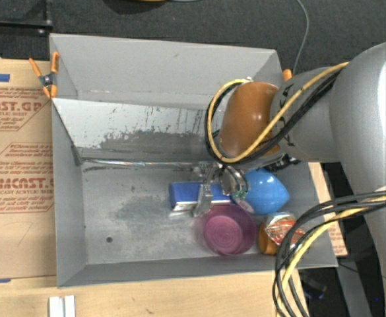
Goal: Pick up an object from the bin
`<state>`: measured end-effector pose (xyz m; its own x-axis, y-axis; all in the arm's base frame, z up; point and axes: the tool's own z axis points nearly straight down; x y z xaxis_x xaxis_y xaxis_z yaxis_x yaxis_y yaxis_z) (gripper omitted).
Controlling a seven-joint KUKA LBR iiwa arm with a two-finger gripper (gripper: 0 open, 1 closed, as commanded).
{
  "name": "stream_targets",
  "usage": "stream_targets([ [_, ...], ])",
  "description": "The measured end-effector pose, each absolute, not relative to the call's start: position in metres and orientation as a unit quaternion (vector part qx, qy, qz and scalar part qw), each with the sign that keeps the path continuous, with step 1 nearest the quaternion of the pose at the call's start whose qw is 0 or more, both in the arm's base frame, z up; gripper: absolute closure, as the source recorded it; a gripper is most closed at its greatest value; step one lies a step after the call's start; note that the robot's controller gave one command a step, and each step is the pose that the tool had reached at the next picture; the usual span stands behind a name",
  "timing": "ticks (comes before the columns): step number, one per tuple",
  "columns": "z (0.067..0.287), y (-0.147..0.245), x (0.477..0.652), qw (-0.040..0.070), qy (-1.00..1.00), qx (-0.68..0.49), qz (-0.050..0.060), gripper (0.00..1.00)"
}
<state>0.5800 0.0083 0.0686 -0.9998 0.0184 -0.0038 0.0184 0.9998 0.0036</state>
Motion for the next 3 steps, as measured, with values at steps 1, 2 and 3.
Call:
stream_targets([
  [1,0.073,0.008,0.578,0.000,1.000,0.009,0.002,1.00],
  [2,0.092,0.008,0.576,-0.004,1.000,0.009,0.002,1.00],
  [3,0.107,0.008,0.579,0.001,1.000,0.009,0.002,1.00],
])
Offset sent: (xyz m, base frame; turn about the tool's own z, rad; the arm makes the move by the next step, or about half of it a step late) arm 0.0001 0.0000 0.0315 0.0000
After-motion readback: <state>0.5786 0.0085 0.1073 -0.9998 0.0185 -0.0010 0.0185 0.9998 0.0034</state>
